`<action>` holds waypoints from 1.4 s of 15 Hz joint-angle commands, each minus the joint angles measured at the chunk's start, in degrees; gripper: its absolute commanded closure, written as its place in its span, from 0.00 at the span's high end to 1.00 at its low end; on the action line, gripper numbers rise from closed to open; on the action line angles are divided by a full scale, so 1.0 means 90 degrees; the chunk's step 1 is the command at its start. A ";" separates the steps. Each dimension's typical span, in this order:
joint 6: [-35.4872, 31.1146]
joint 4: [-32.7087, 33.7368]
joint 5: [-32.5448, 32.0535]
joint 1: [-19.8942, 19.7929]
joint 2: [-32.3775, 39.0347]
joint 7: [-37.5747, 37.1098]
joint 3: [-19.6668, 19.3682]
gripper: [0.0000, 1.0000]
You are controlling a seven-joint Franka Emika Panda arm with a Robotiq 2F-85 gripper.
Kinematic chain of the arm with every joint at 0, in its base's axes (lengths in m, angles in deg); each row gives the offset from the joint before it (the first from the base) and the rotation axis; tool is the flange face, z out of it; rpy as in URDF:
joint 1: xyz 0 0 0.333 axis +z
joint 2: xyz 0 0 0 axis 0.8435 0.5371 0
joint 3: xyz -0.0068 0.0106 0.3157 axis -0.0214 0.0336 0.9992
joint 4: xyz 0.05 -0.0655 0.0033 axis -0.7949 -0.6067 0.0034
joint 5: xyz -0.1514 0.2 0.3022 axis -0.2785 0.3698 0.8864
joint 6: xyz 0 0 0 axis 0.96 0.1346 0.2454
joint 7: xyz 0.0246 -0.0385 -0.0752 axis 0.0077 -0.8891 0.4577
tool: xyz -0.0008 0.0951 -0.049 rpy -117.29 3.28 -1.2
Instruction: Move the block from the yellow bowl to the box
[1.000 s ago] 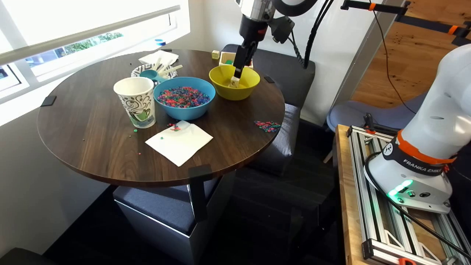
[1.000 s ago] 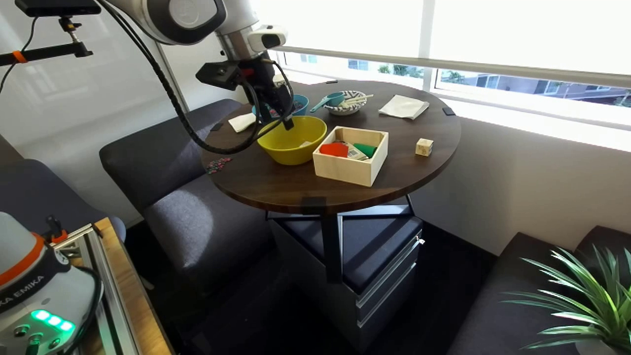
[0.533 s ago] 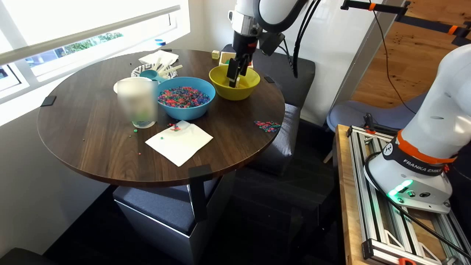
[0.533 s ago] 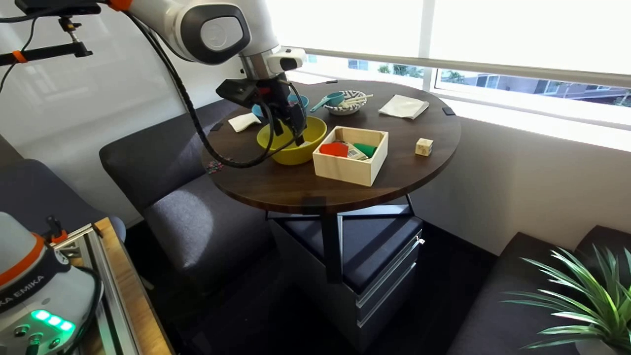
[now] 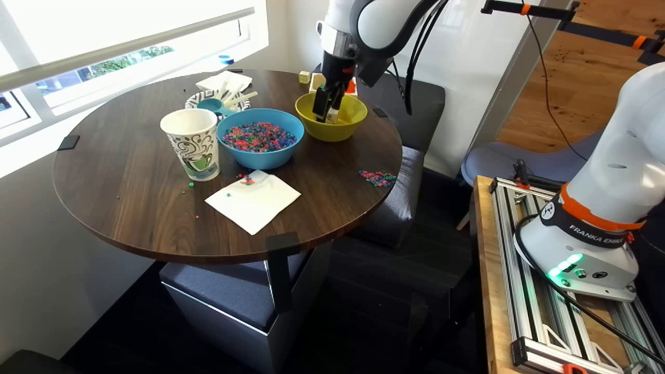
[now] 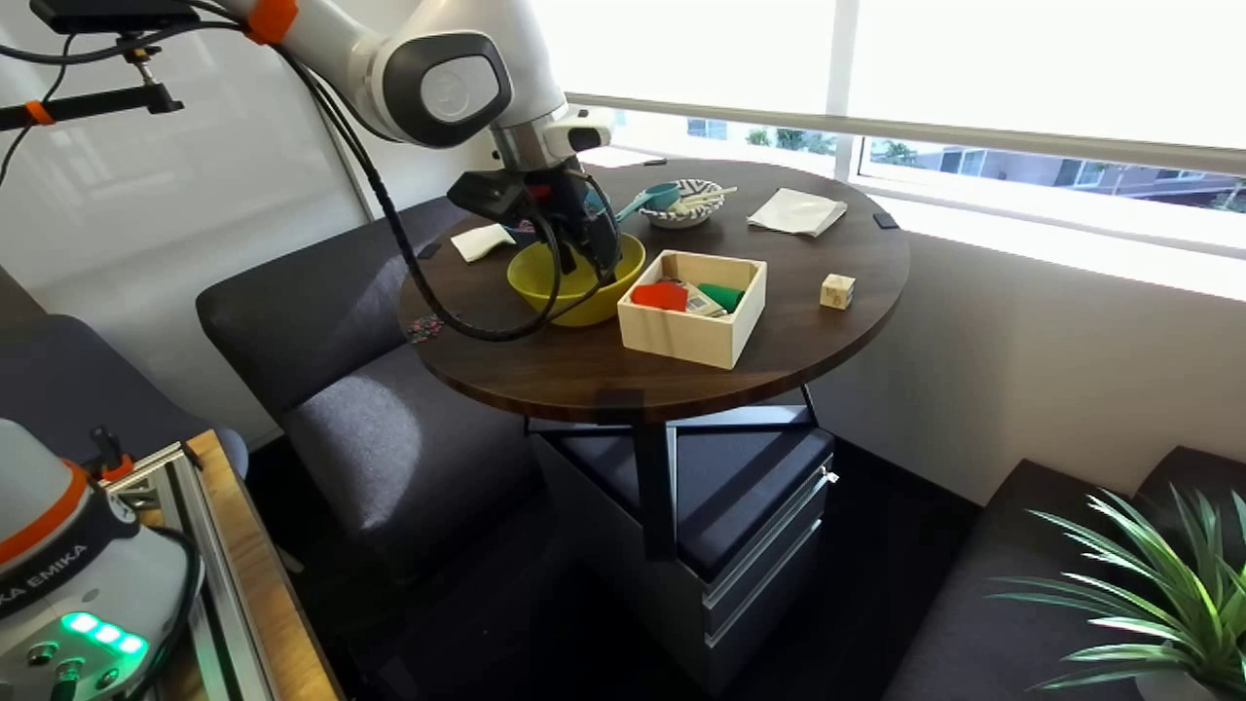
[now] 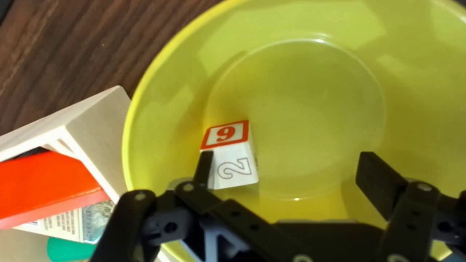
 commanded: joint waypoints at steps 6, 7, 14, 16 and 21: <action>-0.0001 0.0160 -0.0159 -0.0005 0.0086 -0.0011 -0.0110 1.00; 0.0024 0.0198 -0.0198 0.0004 0.0139 -0.0036 -0.0119 1.00; 0.0140 0.0285 -0.0064 0.0004 0.0371 0.0150 -0.0041 0.74; 0.0204 0.0273 -0.0018 -0.0003 0.0296 0.0199 -0.0016 0.70; 0.1129 0.0157 0.0365 -0.0054 -0.0295 0.0629 0.0072 0.31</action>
